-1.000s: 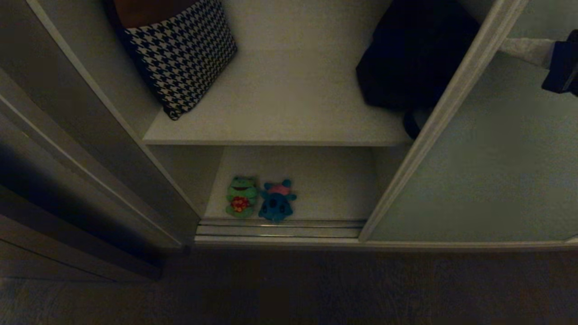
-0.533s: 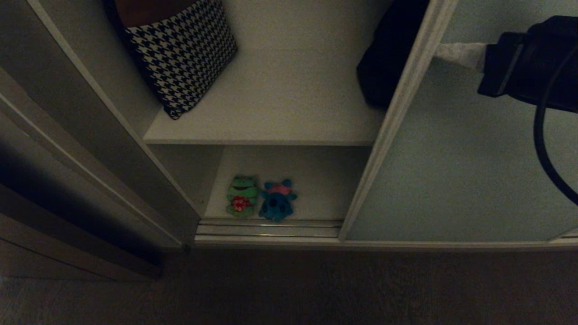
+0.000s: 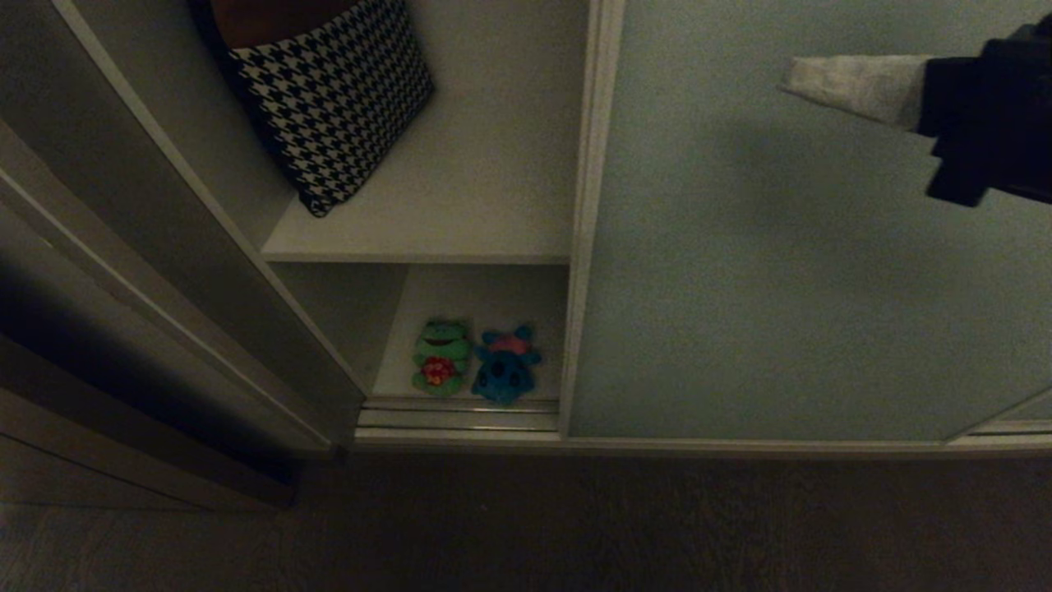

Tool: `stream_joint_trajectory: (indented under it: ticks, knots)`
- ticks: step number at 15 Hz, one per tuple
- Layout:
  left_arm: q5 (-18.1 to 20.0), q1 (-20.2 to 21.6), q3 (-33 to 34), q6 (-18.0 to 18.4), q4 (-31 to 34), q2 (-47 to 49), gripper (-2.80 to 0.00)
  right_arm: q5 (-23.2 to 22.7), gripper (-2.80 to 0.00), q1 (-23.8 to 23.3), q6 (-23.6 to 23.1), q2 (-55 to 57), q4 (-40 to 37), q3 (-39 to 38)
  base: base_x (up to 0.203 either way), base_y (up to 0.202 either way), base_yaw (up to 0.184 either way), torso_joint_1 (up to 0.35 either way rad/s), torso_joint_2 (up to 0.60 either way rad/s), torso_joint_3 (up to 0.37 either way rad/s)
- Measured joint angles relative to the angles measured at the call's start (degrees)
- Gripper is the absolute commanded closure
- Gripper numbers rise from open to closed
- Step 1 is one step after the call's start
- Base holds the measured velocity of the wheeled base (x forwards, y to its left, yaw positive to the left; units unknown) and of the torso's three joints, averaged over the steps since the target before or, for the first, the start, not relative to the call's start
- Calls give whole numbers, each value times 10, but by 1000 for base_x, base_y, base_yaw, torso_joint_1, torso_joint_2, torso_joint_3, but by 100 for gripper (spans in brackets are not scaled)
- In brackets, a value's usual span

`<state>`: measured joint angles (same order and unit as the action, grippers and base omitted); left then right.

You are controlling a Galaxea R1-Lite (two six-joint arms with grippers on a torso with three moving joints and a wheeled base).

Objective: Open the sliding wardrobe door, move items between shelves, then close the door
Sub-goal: Close the door

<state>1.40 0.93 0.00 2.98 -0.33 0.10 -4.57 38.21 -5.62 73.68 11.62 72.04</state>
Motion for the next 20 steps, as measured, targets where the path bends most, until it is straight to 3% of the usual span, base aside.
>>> stream_joint_trajectory:
  ticks: [2,5,11,15,18,20]
  knots:
    - [0,0,0,0,0,0,0,3,0,-24,-2,-43,-16,-18,0,0,0,0,0,0]
    - [0,0,0,0,0,0,0,5,0,-142,-1,-105,-38,-36,0,0,0,0,0,0]
    - [0,0,0,0,0,0,0,8,0,-536,15,-188,-67,-60,0,0,0,0,0,0]
    - [0,0,0,0,0,0,0,29,0,-784,49,-202,-66,-78,0,0,0,0,0,0]
    - [0,0,0,0,0,0,0,35,0,-932,87,-183,-66,-72,0,0,0,0,0,0]
    - [0,0,0,0,0,0,0,24,0,-990,120,-149,-65,-52,0,0,0,0,0,0]
